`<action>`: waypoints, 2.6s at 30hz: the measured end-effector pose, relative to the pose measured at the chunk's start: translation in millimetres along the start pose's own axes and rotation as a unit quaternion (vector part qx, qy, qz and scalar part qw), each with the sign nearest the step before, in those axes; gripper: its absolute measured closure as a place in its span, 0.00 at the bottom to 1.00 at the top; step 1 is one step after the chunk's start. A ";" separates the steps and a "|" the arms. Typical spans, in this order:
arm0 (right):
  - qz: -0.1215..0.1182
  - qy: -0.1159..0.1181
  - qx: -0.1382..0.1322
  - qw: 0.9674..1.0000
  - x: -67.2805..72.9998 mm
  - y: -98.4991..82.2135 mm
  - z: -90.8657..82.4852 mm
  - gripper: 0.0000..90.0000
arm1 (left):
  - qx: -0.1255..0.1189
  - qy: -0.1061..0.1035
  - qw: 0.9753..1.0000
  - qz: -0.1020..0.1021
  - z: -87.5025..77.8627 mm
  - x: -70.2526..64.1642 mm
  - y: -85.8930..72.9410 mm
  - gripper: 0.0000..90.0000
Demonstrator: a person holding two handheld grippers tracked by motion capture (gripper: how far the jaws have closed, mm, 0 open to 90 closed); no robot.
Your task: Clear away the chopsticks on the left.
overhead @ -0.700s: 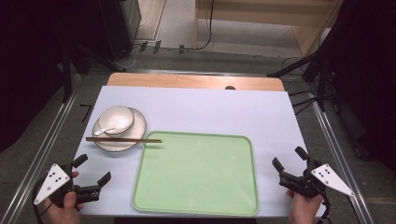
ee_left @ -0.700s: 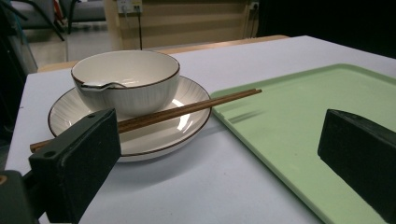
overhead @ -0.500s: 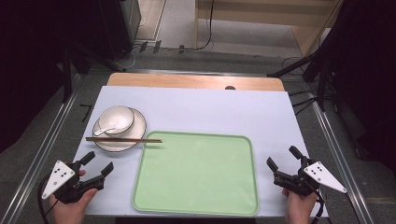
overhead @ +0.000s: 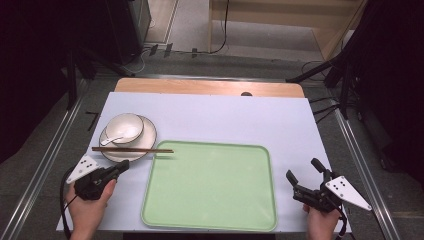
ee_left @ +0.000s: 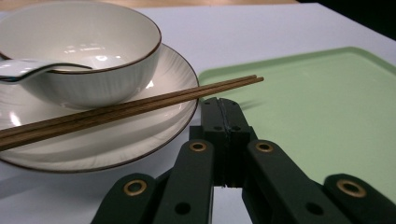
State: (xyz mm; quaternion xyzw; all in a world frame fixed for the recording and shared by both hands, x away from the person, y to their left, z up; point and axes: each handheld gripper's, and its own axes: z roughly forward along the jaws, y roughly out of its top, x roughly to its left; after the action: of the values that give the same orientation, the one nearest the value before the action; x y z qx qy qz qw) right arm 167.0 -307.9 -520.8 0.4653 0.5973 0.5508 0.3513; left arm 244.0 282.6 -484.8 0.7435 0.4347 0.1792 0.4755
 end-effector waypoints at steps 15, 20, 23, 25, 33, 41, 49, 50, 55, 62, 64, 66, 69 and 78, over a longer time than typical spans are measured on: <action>0.006 -0.003 0.007 1.000 0.3 -3.6 1.2 0.07 | 0.076 0.044 0.996 0.002 60.6 4.7 16.2 1.00; 0.004 -0.003 0.010 1.000 -0.1 -4.2 1.4 0.07 | 0.084 0.056 0.995 0.000 65.3 5.7 17.9 1.00; 0.006 -0.002 0.011 1.000 -0.8 -5.0 1.6 0.07 | 0.090 0.062 0.994 0.002 68.7 5.5 20.0 1.00; 0.014 -0.001 0.013 1.000 -2.3 -6.4 2.3 0.07 | 0.094 0.063 0.994 0.004 71.3 4.8 21.8 1.00; 0.004 -0.001 0.015 1.000 0.4 -5.7 3.4 0.07 | 0.101 0.079 0.992 0.013 84.3 2.4 29.6 1.00; 0.004 0.001 0.024 1.000 0.7 -5.2 4.0 0.07 | 0.099 0.103 0.990 0.005 95.6 2.9 34.5 1.00; -0.017 -0.006 0.036 0.999 4.6 -3.5 5.3 0.07 | 0.102 0.120 0.988 -0.001 108.2 -1.1 34.6 1.00; -0.016 -0.007 0.034 0.999 5.1 -3.2 5.0 0.07 | 0.104 0.123 0.987 0.002 110.3 -1.6 33.9 1.00; -0.014 0.000 0.027 1.000 4.0 -2.7 3.6 0.07 | 0.105 0.100 0.989 0.007 99.4 1.0 34.2 0.96; -0.016 0.004 0.028 0.999 3.4 -2.4 2.7 0.07 | 0.092 0.039 0.995 0.004 56.8 12.8 38.1 0.89; -0.016 0.008 0.030 0.999 4.0 -2.2 3.3 0.07 | 0.090 0.017 0.996 0.004 43.7 18.5 38.1 0.87; -0.020 0.011 0.031 0.999 4.5 -2.0 4.2 0.07 | 0.095 0.006 0.995 0.010 32.6 24.6 38.0 0.88; -0.020 0.015 0.034 0.999 5.3 -2.0 5.0 0.07 | 0.108 0.004 0.994 0.021 26.7 29.7 37.9 0.87; -0.034 0.024 0.045 0.998 9.9 -2.5 7.2 0.15 | 0.130 0.022 0.991 0.034 26.3 41.9 32.5 0.87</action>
State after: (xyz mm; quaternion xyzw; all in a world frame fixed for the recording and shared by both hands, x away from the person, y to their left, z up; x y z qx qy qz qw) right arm 170.1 -296.0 -523.4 0.4469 0.6452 0.5219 0.3340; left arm 300.8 296.8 -475.7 0.8095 0.4392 0.1538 0.3581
